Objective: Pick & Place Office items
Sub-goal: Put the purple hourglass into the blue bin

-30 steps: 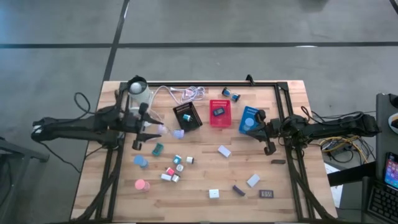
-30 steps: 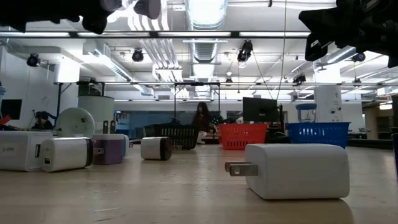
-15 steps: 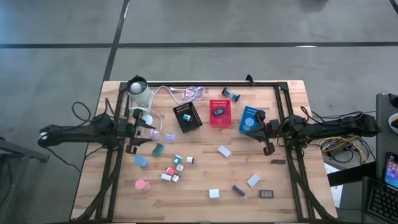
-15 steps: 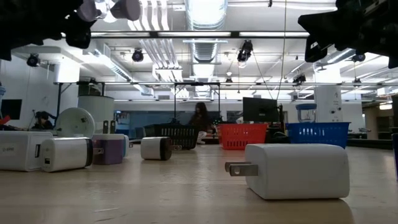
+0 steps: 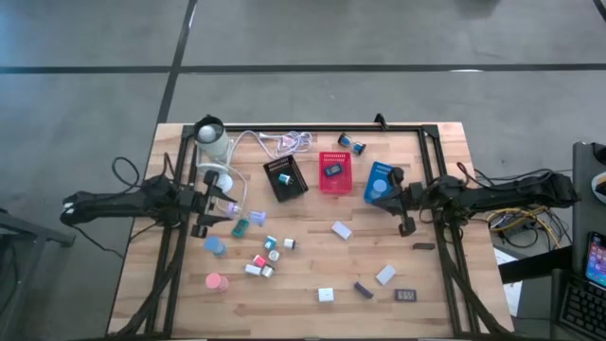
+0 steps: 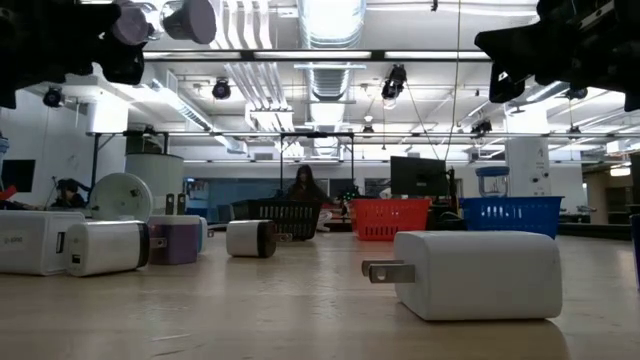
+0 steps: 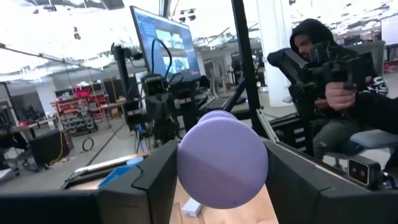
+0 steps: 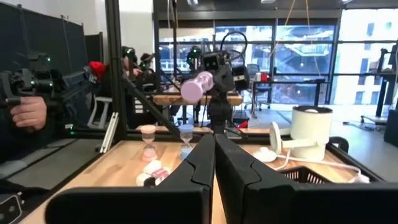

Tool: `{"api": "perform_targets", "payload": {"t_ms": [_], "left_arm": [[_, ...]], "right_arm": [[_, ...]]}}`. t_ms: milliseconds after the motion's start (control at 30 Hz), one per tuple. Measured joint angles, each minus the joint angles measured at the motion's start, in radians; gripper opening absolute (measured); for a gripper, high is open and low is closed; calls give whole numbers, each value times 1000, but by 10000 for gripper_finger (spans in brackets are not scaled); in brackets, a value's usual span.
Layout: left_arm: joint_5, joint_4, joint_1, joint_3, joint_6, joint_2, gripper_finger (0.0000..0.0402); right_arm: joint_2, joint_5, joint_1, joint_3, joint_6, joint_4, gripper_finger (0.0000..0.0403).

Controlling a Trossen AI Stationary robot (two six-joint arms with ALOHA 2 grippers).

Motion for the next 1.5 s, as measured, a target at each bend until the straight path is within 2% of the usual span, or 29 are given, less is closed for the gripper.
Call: {"api": "perform_targets", "payload": {"t_ms": [200, 333, 433, 567, 833, 967, 1133, 1300, 1500], "left_arm": [[0, 8, 0, 0, -4, 0, 204], [0, 11, 0, 27, -53, 5, 204], [-6, 14, 0, 44, -79, 18, 204], [-59, 44, 0, 60, -112, 41, 204], [-80, 50, 0, 137, -148, 107, 204], [-133, 60, 0, 179, -185, 153, 204], [-251, 123, 1, 220, -216, 207, 204], [-259, 124, 0, 268, -247, 251, 204], [-259, 123, 0, 323, -285, 321, 204]], "right_arm": [[22, 1, 0, 0, -19, 6, 8], [50, 52, 0, 17, -28, 7, 8], [100, 82, 4, 64, -68, -1, 9], [215, 118, 23, 167, -162, -110, 23], [453, 132, 63, 503, -396, -297, 114], [535, 147, 97, 670, -534, -412, 169], [626, 305, 147, 846, -647, -499, 231], [717, 433, 192, 980, -775, -553, 273], [818, 614, 232, 1100, -885, -598, 302]]}}
